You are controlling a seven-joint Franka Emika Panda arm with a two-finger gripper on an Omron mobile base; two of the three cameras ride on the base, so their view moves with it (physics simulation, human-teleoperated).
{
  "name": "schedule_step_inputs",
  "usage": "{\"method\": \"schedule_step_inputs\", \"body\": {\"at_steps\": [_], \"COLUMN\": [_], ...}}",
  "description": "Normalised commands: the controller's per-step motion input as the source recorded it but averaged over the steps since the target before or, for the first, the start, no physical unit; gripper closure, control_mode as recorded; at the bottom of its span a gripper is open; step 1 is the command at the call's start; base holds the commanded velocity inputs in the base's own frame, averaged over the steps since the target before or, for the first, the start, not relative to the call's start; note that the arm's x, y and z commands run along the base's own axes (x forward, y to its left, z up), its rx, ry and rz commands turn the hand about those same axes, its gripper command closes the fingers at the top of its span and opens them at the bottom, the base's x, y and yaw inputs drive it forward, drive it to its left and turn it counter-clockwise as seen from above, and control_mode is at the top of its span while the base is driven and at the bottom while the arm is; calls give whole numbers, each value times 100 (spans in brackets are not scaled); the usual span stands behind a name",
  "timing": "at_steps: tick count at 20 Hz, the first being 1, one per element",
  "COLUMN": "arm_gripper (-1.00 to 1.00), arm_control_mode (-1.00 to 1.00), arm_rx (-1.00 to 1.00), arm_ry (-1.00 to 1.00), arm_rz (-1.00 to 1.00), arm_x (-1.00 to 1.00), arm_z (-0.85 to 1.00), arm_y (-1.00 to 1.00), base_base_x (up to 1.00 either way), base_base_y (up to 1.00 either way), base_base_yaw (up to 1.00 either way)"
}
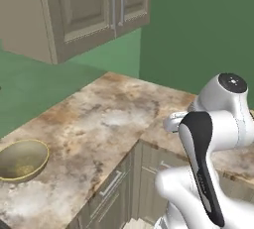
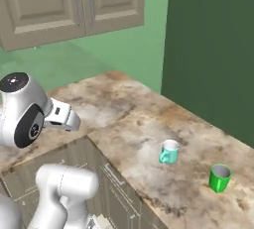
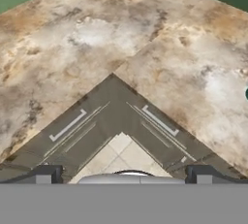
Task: Clear the mugs and bowl far away from the sink.
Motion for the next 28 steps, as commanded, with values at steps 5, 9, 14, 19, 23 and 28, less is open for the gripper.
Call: {"method": "schedule_step_inputs", "body": {"at_steps": [5,9,14,19,23,28], "arm_gripper": [-100,-100,-100,-100,-100,-100], "arm_control_mode": [100,100,100,100,100,100], "arm_rx": [0,0,0,0,0,0], "arm_ry": [0,0,0,0,0,0], "arm_rz": [0,0,0,0,0,0], "arm_x": [0,0,0,0,0,0], "arm_z": [0,0,0,0,0,0], "arm_y": [0,0,0,0,0,0], "base_base_x": [0,-3,-10,0,31,64], "base_base_y": [19,29,37,30,21,18], "base_base_yaw": [61,55,50,32,9,0]}}
